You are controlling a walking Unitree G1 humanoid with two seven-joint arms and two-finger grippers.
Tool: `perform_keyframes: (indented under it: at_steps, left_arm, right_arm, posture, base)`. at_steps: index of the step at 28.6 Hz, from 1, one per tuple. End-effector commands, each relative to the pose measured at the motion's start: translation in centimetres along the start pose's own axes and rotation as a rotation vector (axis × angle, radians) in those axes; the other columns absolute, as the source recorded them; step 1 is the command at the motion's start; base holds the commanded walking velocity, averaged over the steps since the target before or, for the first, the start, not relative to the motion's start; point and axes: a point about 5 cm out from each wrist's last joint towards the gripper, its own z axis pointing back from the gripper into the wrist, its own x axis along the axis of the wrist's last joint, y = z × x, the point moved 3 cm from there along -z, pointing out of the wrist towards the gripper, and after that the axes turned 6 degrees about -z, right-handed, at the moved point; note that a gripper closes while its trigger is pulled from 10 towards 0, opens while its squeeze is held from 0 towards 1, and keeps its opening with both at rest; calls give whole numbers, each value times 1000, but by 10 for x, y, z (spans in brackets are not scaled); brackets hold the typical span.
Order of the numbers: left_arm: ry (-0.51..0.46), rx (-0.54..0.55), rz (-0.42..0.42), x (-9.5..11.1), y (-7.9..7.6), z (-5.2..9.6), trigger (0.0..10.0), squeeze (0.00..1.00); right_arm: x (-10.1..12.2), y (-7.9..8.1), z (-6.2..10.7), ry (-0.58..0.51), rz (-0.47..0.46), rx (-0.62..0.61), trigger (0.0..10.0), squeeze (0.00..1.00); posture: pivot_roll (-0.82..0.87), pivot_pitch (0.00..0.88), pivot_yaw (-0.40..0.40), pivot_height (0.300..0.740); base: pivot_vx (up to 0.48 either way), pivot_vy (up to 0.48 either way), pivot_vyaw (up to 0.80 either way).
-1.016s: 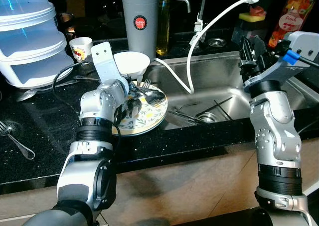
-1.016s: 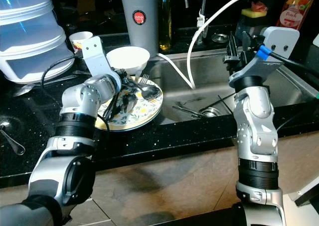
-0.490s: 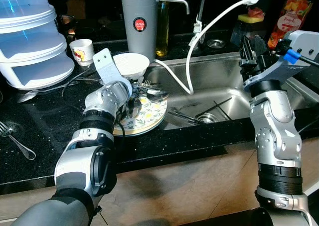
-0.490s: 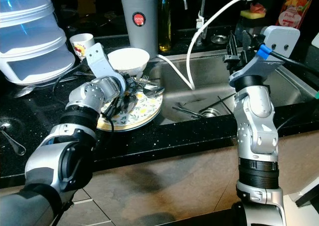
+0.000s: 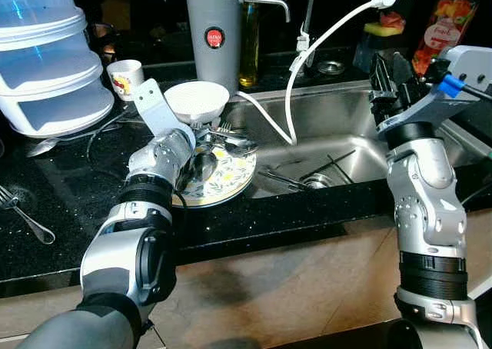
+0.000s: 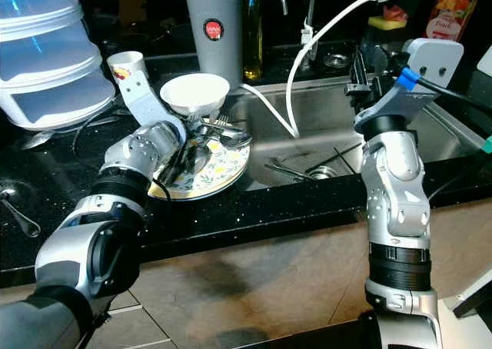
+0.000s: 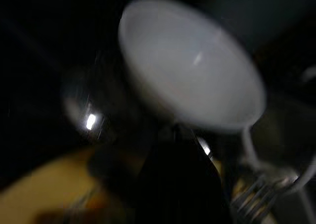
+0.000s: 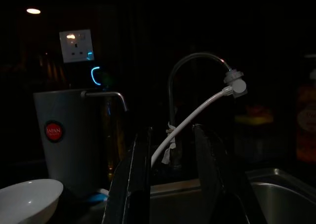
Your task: Kitchen organization
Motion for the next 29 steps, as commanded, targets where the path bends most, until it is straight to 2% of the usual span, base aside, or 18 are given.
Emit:
perform_keyframes:
  at_steps: [1,2,4,5,7,9,11,14,15,16,19,21,22,23,29]
  left_arm:
    - [-130,-61,-4,23,-15,6,10000,0]
    - [-130,-61,-4,23,-15,6,10000,0]
    - [-210,-141,17,41,-32,14,10000,0]
    - [-258,-202,7,52,-47,21,10000,0]
    - [-258,-202,7,52,-47,21,10000,0]
    - [-264,-262,-19,53,-60,25,10000,0]
    - [-164,-270,11,36,-65,21,10000,0]
    - [-111,-250,40,27,-63,17,10000,0]
    - [-49,-215,99,17,-57,14,10000,1000]
    - [-6,-176,130,8,-51,12,10000,1000]
    - [33,-137,158,0,-45,10,10000,1000]
    - [91,-60,186,-11,-34,9,10000,1000]
    - [109,-30,196,-14,-30,9,10000,722]
    - [117,-14,201,-15,-28,9,10000,0]
    - [134,39,238,-11,-23,10,10000,0]
  right_arm:
    - [1,1,-3,-8,-3,4,10000,0]
    - [1,1,-3,-8,-3,4,10000,0]
    - [2,1,-3,-9,-3,3,10000,0]
    - [3,0,-3,-11,-3,2,10000,0]
    - [3,0,-3,-11,-3,2,10000,0]
    - [3,0,-3,-12,-2,0,10000,0]
    - [3,0,-3,-13,-2,-2,10000,0]
    - [3,0,-2,-13,-2,-3,10000,0]
    - [4,0,-2,-14,-2,-5,10000,0]
    - [4,-1,-1,-15,0,-6,10000,0]
    - [4,-1,-1,-14,1,-8,10000,0]
    - [4,-2,0,-12,4,-10,10000,0]
    - [4,-2,0,-12,4,-11,10000,0]
    - [4,-2,0,-12,4,-11,10000,0]
    - [2,-1,-1,-7,0,-7,10000,0]
  posture:
    - [-5,0,17,740]
    - [-5,0,17,740]
    - [-7,0,18,740]
    - [-7,0,18,740]
    - [-7,0,18,740]
    - [-6,0,21,740]
    - [-7,0,24,740]
    - [-11,0,27,740]
    - [-15,0,28,740]
    - [-16,0,28,740]
    - [-17,0,28,740]
    - [-16,0,27,740]
    - [-15,0,26,740]
    - [-15,0,26,740]
    - [-11,0,24,740]
  base:
    - [0,0,0]
    - [0,0,0]
    - [0,0,0]
    - [0,0,0]
    - [0,0,0]
    - [0,0,0]
    - [0,0,0]
    - [0,0,0]
    - [0,0,0]
    - [0,0,0]
    - [0,0,0]
    - [0,0,0]
    - [0,0,0]
    - [0,0,0]
    - [0,0,0]
